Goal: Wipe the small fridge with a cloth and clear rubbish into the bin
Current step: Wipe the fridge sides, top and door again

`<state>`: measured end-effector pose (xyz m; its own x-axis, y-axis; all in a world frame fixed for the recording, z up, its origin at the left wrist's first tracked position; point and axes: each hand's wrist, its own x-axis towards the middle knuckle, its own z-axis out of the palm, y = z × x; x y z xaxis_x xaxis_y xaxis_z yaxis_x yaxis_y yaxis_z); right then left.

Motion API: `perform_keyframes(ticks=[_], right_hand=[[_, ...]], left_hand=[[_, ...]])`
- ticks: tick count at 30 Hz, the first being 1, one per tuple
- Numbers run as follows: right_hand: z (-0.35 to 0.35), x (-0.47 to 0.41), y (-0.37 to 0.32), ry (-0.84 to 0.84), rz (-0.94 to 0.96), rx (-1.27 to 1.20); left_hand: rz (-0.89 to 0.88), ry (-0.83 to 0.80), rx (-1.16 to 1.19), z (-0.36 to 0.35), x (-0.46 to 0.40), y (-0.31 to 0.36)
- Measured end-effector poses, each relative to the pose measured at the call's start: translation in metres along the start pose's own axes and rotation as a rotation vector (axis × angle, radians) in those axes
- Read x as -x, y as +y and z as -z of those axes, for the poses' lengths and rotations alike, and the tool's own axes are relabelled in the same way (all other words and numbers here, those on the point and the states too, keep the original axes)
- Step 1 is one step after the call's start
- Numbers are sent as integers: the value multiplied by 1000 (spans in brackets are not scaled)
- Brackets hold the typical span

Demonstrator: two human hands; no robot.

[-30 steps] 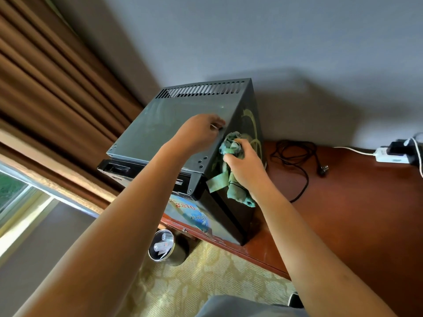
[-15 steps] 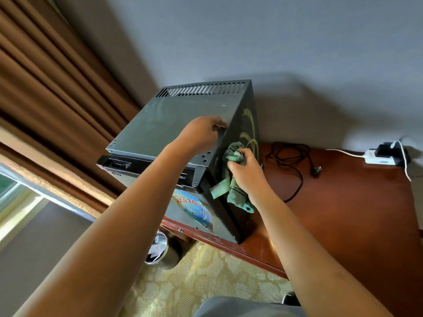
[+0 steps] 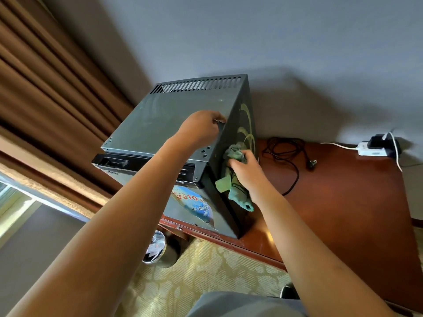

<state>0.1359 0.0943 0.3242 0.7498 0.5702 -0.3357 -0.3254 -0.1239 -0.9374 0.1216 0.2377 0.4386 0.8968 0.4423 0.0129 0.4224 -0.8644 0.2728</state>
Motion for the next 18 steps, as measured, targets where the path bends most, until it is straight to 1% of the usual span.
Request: perform_keyframes(ticks=[2,4,6,8,10,12,15,16,18], right_hand=[[0,1,15,-9,-98,37],[-1,5,17,-76,-136,41],[0,8,1,-145,-82,-2],[2,7,-21,-170,16,-25],[2,3,-33,-141,65,-40],[-1,0,-29,-91,75,-67],[3,-6,-5,-28,7,6],[4,-5,1,-43,-35,45],[6,-5,6,-127,-100,96]], left_hand=[[-10,11,-6,-2,0,-1],[-10,24,-23,-3,1,-1],[-14,35,-51,-3,1,1],[-12,51,-73,-3,-1,6],[-11,63,-87,-3,-3,9],[-16,65,-95,-3,-3,10],[1,63,-98,-3,-2,9],[8,57,-97,-3,-2,9],[13,52,-98,-3,-1,10]])
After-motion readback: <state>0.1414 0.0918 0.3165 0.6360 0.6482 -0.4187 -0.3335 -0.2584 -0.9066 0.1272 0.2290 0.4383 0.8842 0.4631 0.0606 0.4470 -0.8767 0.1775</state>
